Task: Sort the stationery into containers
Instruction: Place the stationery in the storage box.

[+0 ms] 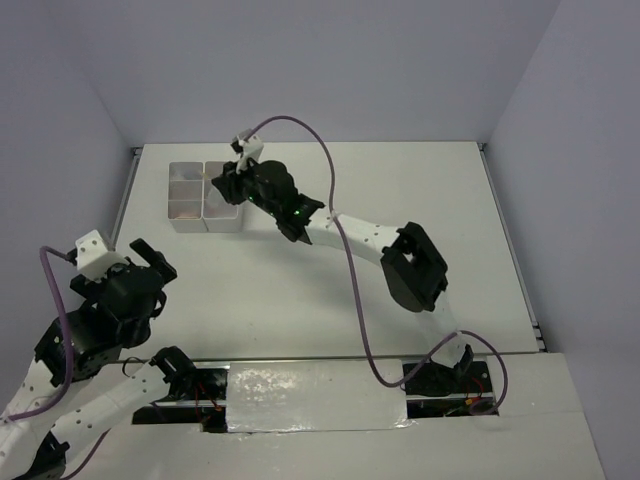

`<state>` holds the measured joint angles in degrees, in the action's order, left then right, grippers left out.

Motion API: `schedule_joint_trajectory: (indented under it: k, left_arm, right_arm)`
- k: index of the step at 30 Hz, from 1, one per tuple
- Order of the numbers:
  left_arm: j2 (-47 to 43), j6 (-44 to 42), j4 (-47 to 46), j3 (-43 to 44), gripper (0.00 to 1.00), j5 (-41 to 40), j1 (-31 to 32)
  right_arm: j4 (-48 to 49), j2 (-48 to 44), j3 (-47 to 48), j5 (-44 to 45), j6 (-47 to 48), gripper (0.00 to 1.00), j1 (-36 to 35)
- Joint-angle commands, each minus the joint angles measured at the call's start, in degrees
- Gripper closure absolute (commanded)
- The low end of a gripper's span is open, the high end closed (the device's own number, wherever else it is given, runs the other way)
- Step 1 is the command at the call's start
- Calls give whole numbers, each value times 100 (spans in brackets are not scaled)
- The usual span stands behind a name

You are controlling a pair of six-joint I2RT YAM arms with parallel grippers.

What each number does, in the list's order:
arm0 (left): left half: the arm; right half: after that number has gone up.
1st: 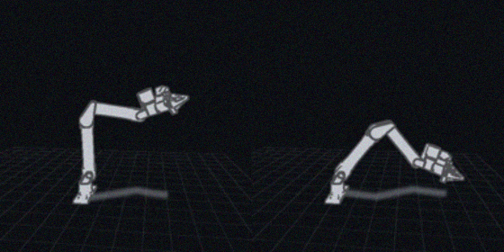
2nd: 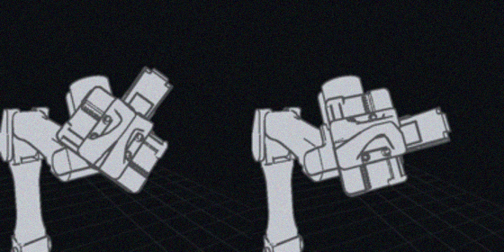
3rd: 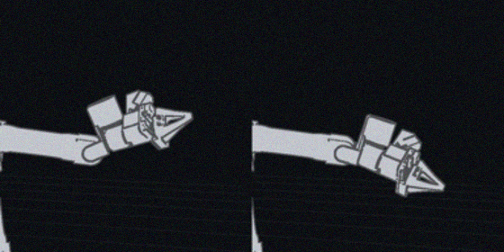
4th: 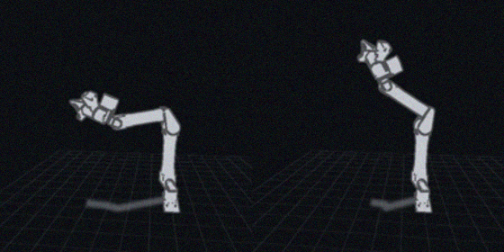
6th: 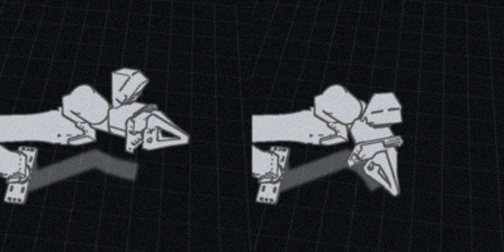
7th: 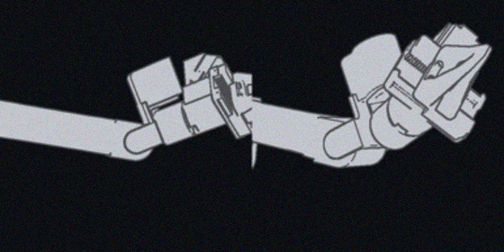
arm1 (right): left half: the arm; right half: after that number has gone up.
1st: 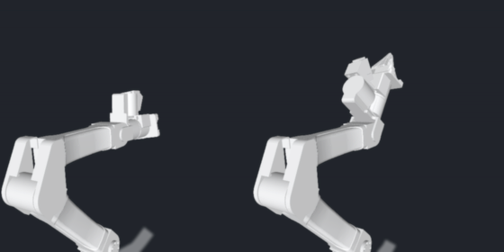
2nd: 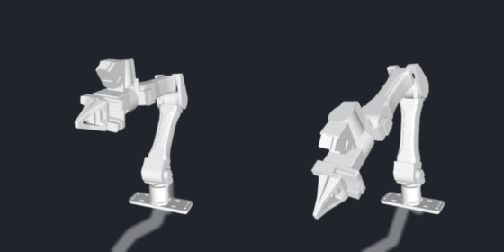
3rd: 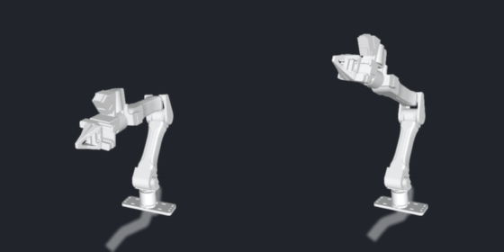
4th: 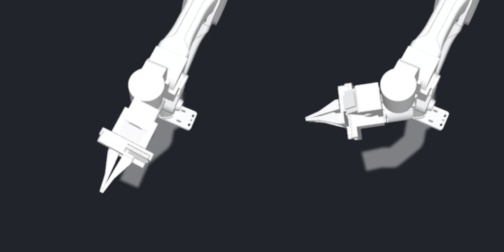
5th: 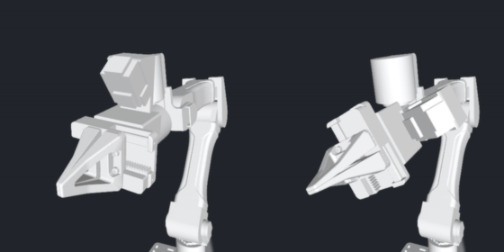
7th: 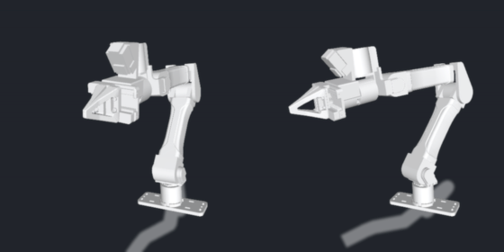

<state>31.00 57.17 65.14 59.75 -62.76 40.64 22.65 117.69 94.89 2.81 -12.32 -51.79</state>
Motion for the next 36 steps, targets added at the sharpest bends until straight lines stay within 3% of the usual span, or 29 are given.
schedule_joint_trajectory:
  k: [1,7,17,35,36]
  left_arm:
    - [-261,-1164,-714,-218,1,159,14]
    - [-376,-1208,-915,-384,1,334,5]
    - [310,-1621,-1206,-437,1,721,-21]
    - [64,-2016,-1628,-596,1,1108,-100]
    - [55,-2034,-1663,-604,1,1117,-100]
  right_arm:
    - [-331,552,1381,-79,677,100,-50]
    - [-903,1239,2182,9,818,100,-15]
    - [-929,1502,2112,-465,740,100,116]
    - [-1237,1960,2535,-351,854,100,239]
    - [-1228,1934,2499,-351,880,96,240]
